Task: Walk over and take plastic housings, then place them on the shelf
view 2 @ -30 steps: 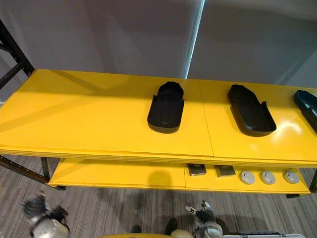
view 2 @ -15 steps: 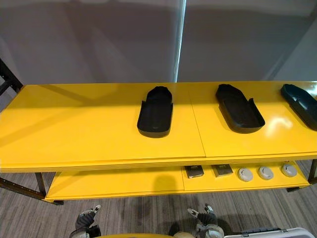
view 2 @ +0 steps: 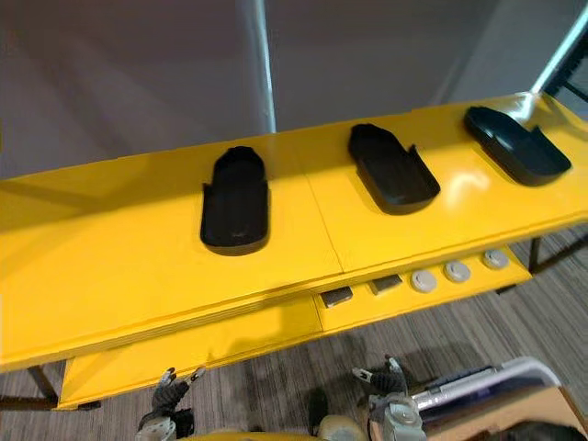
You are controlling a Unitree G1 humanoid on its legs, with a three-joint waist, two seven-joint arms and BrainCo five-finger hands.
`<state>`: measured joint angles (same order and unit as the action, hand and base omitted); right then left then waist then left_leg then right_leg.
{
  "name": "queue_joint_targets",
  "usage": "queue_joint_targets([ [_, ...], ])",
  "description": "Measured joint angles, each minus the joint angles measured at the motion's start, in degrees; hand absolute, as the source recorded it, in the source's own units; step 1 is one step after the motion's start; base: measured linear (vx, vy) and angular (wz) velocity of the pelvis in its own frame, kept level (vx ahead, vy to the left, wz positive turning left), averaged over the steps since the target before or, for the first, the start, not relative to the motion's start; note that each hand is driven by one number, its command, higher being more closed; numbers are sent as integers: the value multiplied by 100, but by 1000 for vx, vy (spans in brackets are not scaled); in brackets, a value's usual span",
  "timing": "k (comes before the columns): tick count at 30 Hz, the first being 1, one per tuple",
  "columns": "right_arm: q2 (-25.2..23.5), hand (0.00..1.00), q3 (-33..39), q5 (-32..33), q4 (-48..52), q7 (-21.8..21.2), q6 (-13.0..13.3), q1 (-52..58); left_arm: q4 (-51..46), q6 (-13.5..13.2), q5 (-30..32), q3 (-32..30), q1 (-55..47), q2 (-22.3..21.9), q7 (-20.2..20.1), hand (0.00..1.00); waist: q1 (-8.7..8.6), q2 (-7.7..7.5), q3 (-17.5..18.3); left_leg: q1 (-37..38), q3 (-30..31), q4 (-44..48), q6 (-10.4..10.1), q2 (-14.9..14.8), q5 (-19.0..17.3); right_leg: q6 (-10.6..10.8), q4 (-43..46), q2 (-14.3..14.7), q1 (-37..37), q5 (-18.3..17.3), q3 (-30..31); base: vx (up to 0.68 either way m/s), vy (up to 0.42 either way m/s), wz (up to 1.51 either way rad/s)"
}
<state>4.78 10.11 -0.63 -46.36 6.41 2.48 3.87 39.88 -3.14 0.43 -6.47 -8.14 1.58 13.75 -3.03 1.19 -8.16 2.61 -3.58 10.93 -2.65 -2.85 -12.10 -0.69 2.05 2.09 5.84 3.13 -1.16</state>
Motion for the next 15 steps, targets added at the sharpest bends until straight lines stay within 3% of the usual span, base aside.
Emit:
queue_joint_targets([
  [2, -100, 0, -36, -21, 126, 4, 4, -27, -65, -21, 5, -8, 97, 7, 34, 0, 17, -48, -84, -95, -333, 126, 174, 15, -218, 137, 143, 107, 301, 124, 463, -104, 143, -143],
  [3, -124, 0, -170, -57, 161, 7, -8, -108, -142, -65, 8, -6, 135, 27, 41, 0, 66, -105, -197, -200, -686, 271, 299, 28, -341, 252, 103, 182, 478, 351, 774, -161, 149, -162],
  [4, -137, 0, -246, -72, 192, 5, -28, -142, -165, -67, 9, -5, 159, 52, 54, 0, 72, -164, -237, -286, -911, 350, 329, 10, -357, 365, -39, 176, 542, 514, 879, -279, 124, -161],
  [5, -174, 0, -357, -118, 302, 10, -27, -204, -249, -66, 24, 6, 176, 85, 83, 0, 55, -236, -276, -527, -1338, 462, 490, -3, -368, 476, -227, 52, 710, 539, 685, -263, 65, -118],
  [6, -178, 0, -367, -126, 288, 10, -30, -237, -257, -64, 26, 8, 216, 84, 89, 0, 79, -231, -311, -610, -1499, 502, 518, -24, -374, 415, 61, -12, 917, 389, 322, -284, 71, -127],
  [8, -207, 0, -405, -177, 278, 1, -49, -148, -261, -42, 36, 5, 251, 75, 92, 0, 79, -141, -430, -498, -1953, 500, 573, -157, -342, 218, 2059, -295, 1133, -671, -629, -131, 60, -100],
  [10, -278, 0, -440, -198, 271, -17, -47, 69, -280, -40, 38, 8, 155, 89, 90, 0, 81, -155, -416, -362, -2114, 541, 574, -212, -341, 294, 2883, -402, 757, -1276, -687, -61, 10, -57],
  [11, -297, 0, -438, -226, 216, -17, -46, 172, -281, -39, 39, 8, 153, 136, 85, 0, 71, -239, -363, -391, -2186, 615, 574, -202, -341, 344, 3136, -537, 447, -1602, -699, -61, -43, -35],
  [13, -291, 0, -439, -241, 62, -16, -50, 195, -282, -25, 44, -3, 173, 195, 78, 0, 104, -403, -270, -483, -2348, 813, 571, -190, -340, 396, 2834, -797, 21, -1779, -795, -61, -136, -62],
  [15, -213, 0, -443, -305, -2, -14, -48, -10, -213, 34, 50, -43, 167, 206, 91, 0, 253, -470, -214, -644, -2343, 1016, 478, -274, -286, 372, 1786, -631, -189, -1822, -615, -102, -209, -136],
])
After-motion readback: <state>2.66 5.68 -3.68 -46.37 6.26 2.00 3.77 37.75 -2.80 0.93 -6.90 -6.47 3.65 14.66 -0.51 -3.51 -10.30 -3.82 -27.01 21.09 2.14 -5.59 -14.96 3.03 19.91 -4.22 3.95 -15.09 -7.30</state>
